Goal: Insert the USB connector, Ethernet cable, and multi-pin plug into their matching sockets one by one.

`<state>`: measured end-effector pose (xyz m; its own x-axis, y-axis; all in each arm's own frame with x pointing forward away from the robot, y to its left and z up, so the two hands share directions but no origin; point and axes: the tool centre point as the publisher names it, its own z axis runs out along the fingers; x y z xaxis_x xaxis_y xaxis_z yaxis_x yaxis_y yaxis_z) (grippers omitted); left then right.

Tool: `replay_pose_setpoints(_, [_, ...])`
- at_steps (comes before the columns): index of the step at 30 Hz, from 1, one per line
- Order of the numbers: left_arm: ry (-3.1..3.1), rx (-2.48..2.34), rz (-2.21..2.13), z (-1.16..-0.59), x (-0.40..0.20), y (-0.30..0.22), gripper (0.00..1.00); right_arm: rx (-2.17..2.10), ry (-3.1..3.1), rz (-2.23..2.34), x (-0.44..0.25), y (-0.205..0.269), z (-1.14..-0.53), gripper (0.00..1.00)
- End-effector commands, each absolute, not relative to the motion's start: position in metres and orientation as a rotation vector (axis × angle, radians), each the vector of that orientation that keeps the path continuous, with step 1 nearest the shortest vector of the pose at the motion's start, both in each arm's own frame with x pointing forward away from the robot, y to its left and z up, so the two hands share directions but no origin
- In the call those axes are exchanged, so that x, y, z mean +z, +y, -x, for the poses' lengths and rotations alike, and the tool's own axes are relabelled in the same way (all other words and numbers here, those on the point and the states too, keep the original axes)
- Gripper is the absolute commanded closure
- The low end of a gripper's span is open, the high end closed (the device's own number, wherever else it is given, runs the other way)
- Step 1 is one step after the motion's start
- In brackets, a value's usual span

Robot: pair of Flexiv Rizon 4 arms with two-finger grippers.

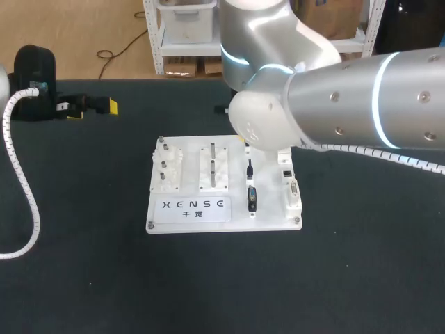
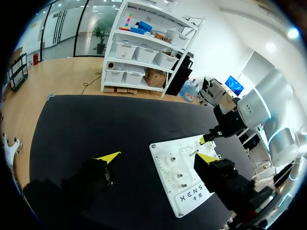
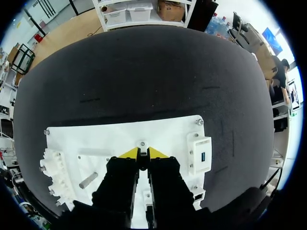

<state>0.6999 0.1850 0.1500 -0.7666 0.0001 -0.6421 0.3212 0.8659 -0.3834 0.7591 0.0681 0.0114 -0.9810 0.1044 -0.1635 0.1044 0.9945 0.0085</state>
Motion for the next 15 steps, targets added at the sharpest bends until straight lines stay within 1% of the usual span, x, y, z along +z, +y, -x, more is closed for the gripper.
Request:
replay_pose_setpoints(1, [2.374, -0.636, -0.231, -0.700, 0.150, 0.185, 0.00, -0.003, 2.940, -0.174, 0.016, 0.064, -0.751, 1.00])
replay_pose_setpoints(15, [2.374, -0.636, -0.231, -0.700, 0.150, 0.185, 0.00, 0.019, 2.826, -0.188, 0.056, 0.053, -0.746, 1.00])
